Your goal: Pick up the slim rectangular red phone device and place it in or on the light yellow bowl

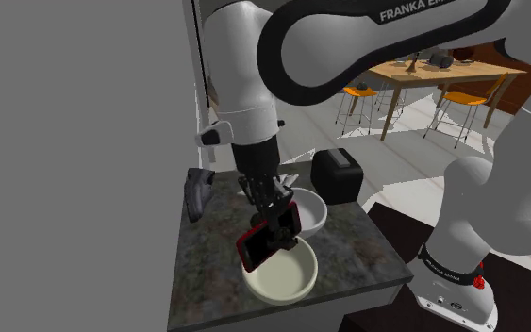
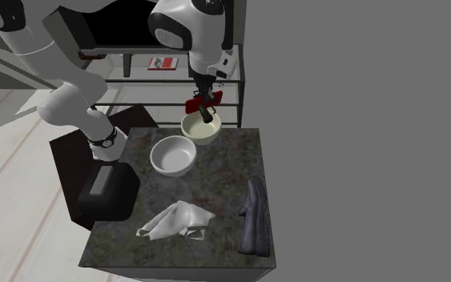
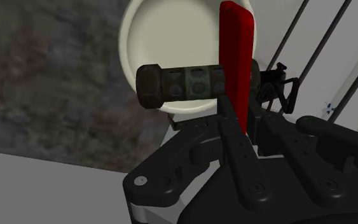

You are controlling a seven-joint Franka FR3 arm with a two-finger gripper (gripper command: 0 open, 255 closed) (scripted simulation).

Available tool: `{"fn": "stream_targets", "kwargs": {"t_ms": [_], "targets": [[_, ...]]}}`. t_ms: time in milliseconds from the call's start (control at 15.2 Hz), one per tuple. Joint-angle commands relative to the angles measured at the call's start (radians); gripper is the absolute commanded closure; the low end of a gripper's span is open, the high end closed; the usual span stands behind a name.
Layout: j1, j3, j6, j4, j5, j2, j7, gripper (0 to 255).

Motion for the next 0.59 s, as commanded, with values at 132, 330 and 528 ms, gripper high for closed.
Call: {"fn": "stream_targets", "kwargs": {"t_ms": [132,330,528], "targets": [[0.004,0.005,0.054,-0.070,0.008,-0.017,-0.006,255],[0.006,0.007,0.093,-0.102,0.009,-0.009,-0.012,255],[0.007,0.009,0.132,-0.132,0.010,0.001,-0.018,255]]}}
